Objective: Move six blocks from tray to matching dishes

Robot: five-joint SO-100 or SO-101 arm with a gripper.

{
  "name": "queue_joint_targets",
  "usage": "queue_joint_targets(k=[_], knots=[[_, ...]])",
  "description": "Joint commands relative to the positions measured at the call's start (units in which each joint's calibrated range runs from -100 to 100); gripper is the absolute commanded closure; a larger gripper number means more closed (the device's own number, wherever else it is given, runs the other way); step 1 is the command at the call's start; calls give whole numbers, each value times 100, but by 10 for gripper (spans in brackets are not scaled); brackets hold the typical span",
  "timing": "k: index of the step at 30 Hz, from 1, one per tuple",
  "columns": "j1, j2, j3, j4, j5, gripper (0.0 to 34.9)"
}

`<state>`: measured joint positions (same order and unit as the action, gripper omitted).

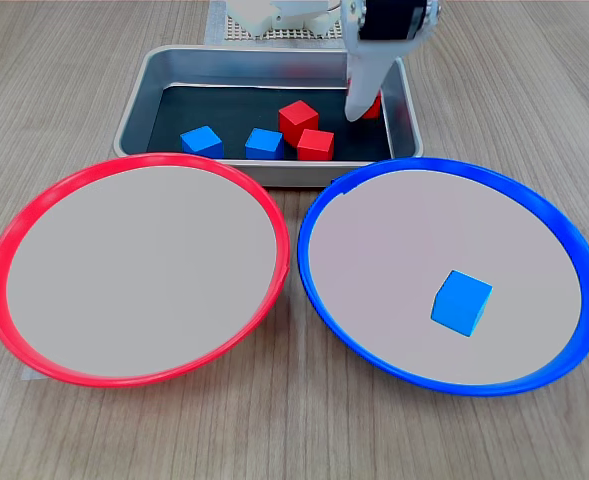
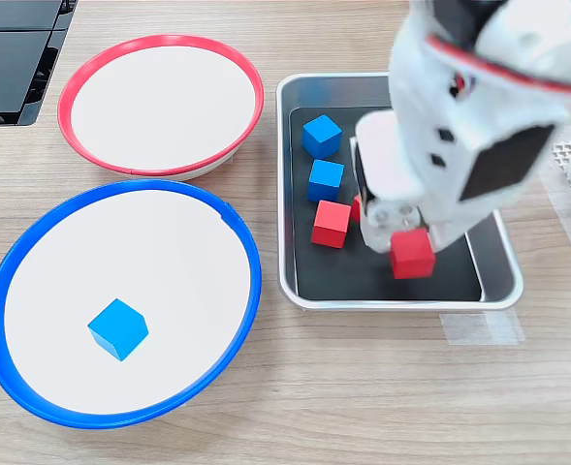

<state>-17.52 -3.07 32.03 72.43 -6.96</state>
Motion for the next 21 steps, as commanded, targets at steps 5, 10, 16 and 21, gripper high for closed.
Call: queue_joint_targets(k=[5,10,16,21], knots=[[2275,141,-2980,487,405,347],[2858,1283,-4118,-231,381,345],[2999,2324,-4755,-982,430,314],[2971,2503,-4673,-1238,625,138]])
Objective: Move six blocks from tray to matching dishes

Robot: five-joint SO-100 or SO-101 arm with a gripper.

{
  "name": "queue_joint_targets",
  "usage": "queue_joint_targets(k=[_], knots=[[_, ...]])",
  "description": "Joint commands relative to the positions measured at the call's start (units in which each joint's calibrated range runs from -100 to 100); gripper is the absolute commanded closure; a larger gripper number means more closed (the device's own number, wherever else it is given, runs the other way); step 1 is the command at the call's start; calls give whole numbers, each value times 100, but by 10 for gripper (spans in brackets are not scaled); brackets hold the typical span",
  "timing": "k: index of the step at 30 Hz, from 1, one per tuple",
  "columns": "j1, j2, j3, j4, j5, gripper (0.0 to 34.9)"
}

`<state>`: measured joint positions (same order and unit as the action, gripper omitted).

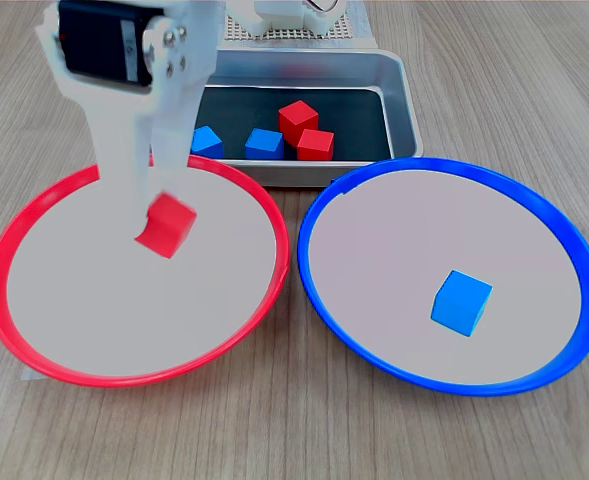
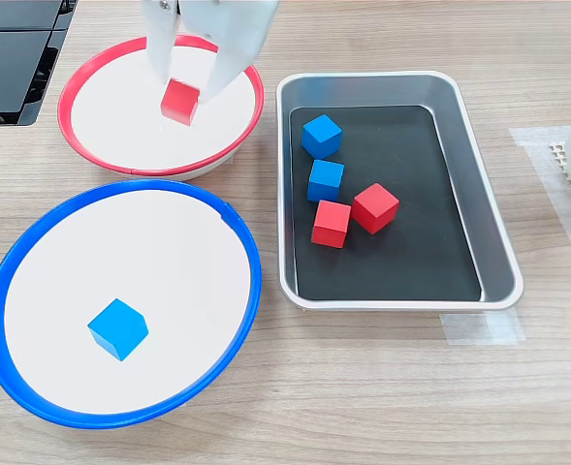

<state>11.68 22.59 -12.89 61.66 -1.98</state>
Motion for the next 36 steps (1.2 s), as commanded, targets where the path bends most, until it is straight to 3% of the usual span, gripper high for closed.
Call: queue_joint_targets(k=[1,2,3,4,5,6,9,11,14,19,25,36], knots=[[51,-123,-127,-128,166,138],[60,-251,-18,-71,205,144],[70,-396,101,20,254,173],[88,-669,301,235,361,280],[126,-899,465,458,449,324],[164,-1129,638,689,547,346],[361,-2016,1594,1489,1162,346],[559,-2528,2413,1597,1661,346],[775,-3005,3733,986,2388,266],[653,-2895,4352,61,2725,224],[465,-2511,4288,-236,2882,177],[399,-2280,4661,-475,3336,212]])
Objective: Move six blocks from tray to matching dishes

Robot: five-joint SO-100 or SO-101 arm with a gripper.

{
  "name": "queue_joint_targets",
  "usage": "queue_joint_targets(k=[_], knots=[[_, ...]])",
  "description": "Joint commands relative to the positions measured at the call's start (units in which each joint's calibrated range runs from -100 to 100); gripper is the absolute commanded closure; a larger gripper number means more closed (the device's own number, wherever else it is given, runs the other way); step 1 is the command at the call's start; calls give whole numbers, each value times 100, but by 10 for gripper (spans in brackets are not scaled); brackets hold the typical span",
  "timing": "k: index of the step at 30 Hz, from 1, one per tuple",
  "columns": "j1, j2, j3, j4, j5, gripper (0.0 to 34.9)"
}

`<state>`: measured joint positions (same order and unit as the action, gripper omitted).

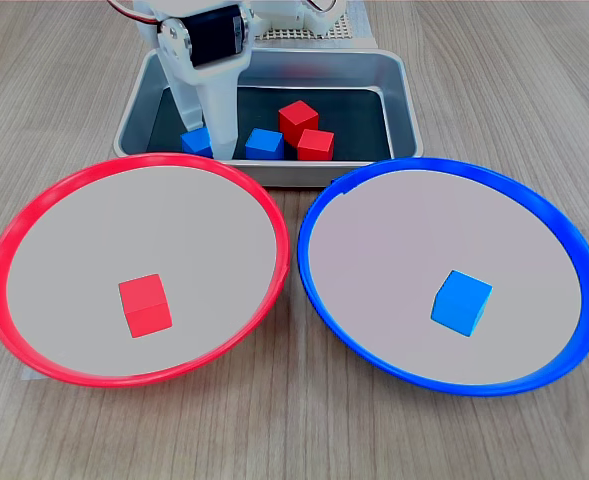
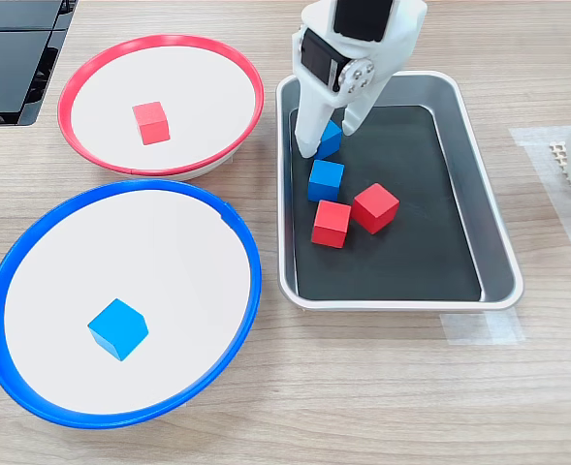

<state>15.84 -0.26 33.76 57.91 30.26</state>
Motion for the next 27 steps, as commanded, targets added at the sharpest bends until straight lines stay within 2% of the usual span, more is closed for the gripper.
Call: queue_joint_targets(k=[1,2,3,5,7,8,10,12,16,18,21,22,27], knots=[[-8,21,-12,-100,132,236],[-8,38,-58,-100,142,326],[-26,47,-121,-42,147,346],[-111,30,-476,478,147,346],[-393,-38,-1104,1518,132,347],[-469,-47,-1250,1716,107,347],[-977,-81,-1978,2525,-181,347],[-1372,-55,-2461,2773,-513,347],[-2182,269,-3426,2517,-1534,347],[-2511,576,-3817,2005,-2051,347],[-2831,908,-4072,1320,-2437,346],[-2897,994,-4072,1105,-2501,344],[-3076,1113,-3735,428,-2647,201]])
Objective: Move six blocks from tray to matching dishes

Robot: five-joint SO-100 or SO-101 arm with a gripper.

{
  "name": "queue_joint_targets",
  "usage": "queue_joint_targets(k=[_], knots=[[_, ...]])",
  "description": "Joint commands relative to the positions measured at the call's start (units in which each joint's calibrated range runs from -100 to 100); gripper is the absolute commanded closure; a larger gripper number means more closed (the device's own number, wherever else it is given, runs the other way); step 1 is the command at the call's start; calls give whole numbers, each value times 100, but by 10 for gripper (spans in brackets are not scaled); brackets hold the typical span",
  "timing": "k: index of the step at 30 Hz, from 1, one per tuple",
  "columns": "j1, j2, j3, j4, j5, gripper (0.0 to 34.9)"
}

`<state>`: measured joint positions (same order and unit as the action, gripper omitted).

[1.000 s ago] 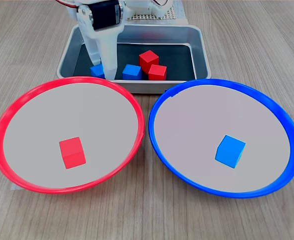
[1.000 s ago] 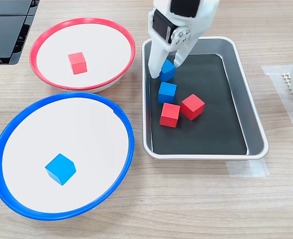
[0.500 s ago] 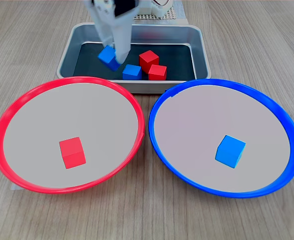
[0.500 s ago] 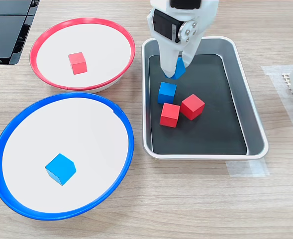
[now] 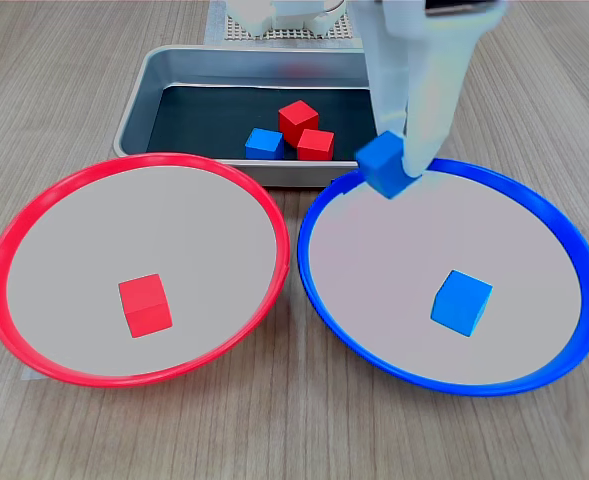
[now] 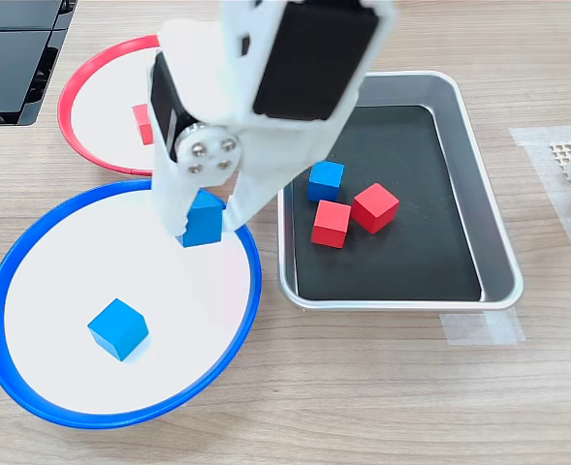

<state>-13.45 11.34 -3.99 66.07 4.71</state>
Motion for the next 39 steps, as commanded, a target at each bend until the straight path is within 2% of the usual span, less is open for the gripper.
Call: queue_joint_targets(k=[1,2,3,5,8,9,10,12,16,21,28,39], knots=[[-147,-63,103,-412,-98,167],[-147,-106,158,-420,-127,144],[-118,-149,204,-379,-161,138],[-34,-285,240,-148,-274,151],[220,-567,285,562,-552,239],[371,-703,377,917,-669,309],[522,-814,513,1156,-781,346],[936,-1121,1114,1536,-884,346],[1453,-1394,1842,1693,-908,346],[1820,-1454,2479,1437,-938,218],[1867,-1027,2334,1065,-1031,167],[1679,-200,1979,587,-987,189]])
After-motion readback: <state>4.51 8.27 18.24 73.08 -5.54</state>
